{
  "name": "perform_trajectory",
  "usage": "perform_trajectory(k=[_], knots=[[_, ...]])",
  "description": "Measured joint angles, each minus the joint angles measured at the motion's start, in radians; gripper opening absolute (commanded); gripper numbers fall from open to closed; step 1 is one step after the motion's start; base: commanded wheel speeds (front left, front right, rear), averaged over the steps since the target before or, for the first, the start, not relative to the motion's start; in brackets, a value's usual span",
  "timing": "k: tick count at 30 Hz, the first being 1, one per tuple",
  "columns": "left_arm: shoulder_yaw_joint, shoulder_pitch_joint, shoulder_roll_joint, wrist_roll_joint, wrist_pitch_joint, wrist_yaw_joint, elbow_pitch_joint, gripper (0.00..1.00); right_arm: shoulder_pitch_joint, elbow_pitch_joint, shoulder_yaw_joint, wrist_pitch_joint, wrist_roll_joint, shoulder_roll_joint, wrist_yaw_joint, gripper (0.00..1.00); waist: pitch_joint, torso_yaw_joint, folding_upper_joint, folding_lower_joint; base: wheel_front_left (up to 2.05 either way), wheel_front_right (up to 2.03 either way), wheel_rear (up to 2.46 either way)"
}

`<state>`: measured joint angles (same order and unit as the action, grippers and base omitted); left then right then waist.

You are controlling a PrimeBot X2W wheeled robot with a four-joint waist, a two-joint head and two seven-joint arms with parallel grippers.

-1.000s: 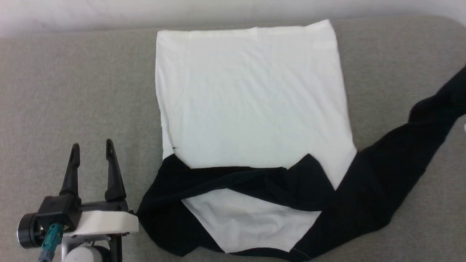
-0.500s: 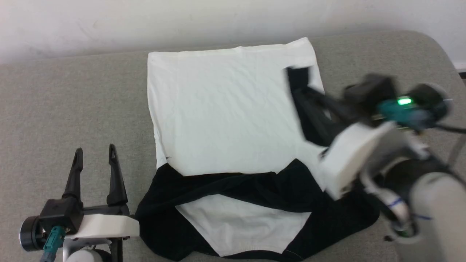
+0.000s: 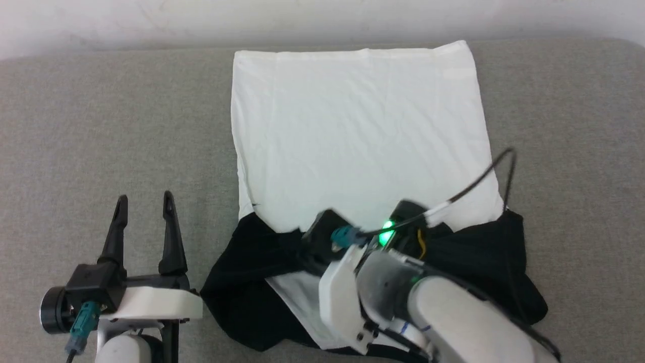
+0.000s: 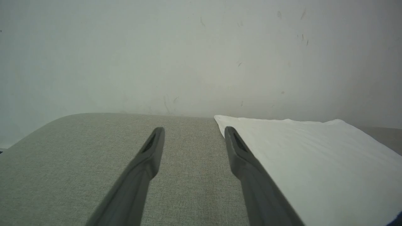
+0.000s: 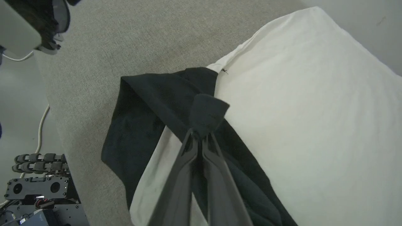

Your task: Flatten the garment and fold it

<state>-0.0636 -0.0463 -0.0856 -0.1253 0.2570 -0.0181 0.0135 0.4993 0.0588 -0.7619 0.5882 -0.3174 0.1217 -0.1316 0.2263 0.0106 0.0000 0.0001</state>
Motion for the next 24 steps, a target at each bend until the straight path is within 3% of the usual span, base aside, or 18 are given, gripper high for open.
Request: perform_trajectory(k=[8, 9, 10, 11, 16, 24], knots=[[-0.002, -0.017, 0.007, 0.0, 0.0, 0.009, -0.01, 1.0, 0.012, 0.186, -0.123, -0.031, -0.052, -0.008, 0.0, 0.0, 0.028, 0.016, 0.0, 0.0, 0.0, 0.0, 0.0], [-0.003, -0.019, 0.008, 0.0, 0.0, 0.009, -0.011, 1.0, 0.012, 0.194, -0.128, -0.035, -0.064, -0.009, 0.0, 0.13, 0.028, 0.015, 0.0, 0.0001, 0.0, 0.0, 0.0], [-0.004, -0.02, 0.009, 0.001, 0.0, 0.009, -0.012, 1.0, 0.012, 0.197, -0.133, -0.038, -0.075, -0.011, 0.0, 0.81, 0.027, 0.013, 0.0, 0.0, 0.0, 0.0, 0.0], [-0.005, -0.02, 0.01, 0.002, 0.0, 0.009, -0.014, 1.0, 0.012, 0.197, -0.132, -0.044, -0.089, -0.013, 0.0, 1.0, 0.026, 0.011, 0.0, 0.0, 0.0, 0.0, 0.0], [-0.012, -0.02, 0.012, 0.003, 0.0, 0.012, -0.02, 1.0, 0.012, 0.136, -0.04, -0.138, -0.135, -0.026, 0.0, 1.0, 0.017, -0.005, 0.0, -0.0001, 0.0, 0.0, 0.0], [-0.024, -0.02, -0.003, 0.014, 0.0, 0.028, -0.02, 1.0, -0.044, -0.051, 0.252, -0.339, -0.058, -0.035, 0.0, 1.0, 0.009, -0.057, 0.0, 0.0, 0.0, 0.0, 0.0]])
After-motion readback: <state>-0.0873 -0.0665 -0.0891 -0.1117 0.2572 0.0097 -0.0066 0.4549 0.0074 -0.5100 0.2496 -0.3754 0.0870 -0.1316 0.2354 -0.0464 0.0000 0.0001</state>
